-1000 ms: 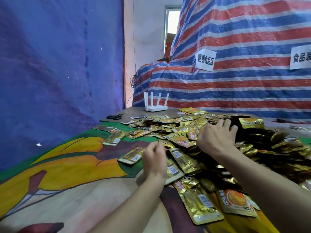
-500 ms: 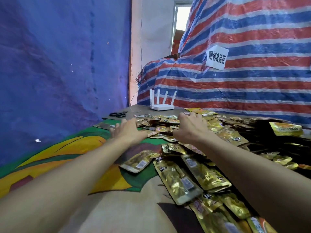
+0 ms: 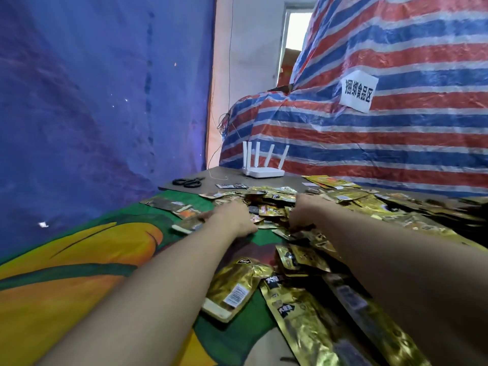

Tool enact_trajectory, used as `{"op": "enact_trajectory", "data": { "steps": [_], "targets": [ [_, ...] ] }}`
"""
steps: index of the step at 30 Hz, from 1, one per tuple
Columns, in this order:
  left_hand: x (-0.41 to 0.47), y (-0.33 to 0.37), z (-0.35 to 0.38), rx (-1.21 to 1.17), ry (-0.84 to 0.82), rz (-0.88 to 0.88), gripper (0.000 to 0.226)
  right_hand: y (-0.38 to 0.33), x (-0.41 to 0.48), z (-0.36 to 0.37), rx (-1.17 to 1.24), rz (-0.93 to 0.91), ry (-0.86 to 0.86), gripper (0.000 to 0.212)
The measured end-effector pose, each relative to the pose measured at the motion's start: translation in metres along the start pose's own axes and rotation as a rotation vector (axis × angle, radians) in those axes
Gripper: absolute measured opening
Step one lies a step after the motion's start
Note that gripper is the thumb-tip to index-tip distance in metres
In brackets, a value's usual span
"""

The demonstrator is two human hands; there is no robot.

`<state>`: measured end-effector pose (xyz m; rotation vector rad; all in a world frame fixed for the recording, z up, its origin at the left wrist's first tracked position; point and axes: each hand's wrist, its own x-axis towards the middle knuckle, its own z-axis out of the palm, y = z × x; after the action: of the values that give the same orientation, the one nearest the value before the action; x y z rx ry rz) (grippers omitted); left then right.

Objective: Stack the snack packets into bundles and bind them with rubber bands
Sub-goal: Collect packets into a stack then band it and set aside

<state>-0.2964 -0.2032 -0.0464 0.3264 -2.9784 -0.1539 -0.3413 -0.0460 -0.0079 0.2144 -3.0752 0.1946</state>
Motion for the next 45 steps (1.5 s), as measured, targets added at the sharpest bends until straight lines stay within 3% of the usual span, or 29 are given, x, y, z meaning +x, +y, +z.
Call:
{"op": "enact_trajectory", "data": {
  "steps": [2,5,8,13,18,20,24,32,37,41,45],
  "targets": [
    [0.007,0.002,-0.004,0.087,-0.001,0.151,0.038,-0.002,0.009,0.005,-0.067,-0.009,0.001,0.044],
    [0.012,0.003,-0.009,0.203,-0.006,0.218,0.032,-0.001,0.012,0.007,-0.131,-0.075,0.090,0.028],
    [0.010,0.006,-0.008,0.273,0.031,0.224,0.034,0.002,0.008,0.008,-0.190,-0.178,0.229,0.019],
    [-0.013,0.007,0.008,0.250,0.271,0.089,0.036,0.004,-0.011,0.003,-0.244,-0.266,0.363,0.006],
    [-0.044,0.004,0.008,0.129,0.243,0.027,0.035,0.009,-0.034,-0.015,-0.166,-0.285,0.372,0.030],
    [-0.060,0.004,0.003,0.054,0.272,0.032,0.032,0.012,-0.048,-0.021,-0.143,-0.296,0.403,0.027],
    [-0.089,0.001,-0.013,-0.200,0.429,0.055,0.008,0.022,-0.072,-0.035,-0.076,-0.332,0.481,0.013],
    [-0.143,0.023,-0.052,-0.822,0.567,-0.215,0.004,0.041,-0.124,-0.063,0.238,-0.342,0.578,0.017],
    [-0.180,0.050,-0.059,-1.379,0.598,-0.333,0.045,0.044,-0.159,-0.064,0.658,-0.364,0.592,0.012],
    [-0.198,0.055,-0.051,-1.906,0.493,-0.398,0.067,0.047,-0.191,-0.061,0.965,-0.358,0.610,0.011],
    [-0.218,0.056,-0.036,-2.021,0.471,-0.343,0.076,0.052,-0.223,-0.044,1.092,-0.344,0.591,0.018]
  ]
}}
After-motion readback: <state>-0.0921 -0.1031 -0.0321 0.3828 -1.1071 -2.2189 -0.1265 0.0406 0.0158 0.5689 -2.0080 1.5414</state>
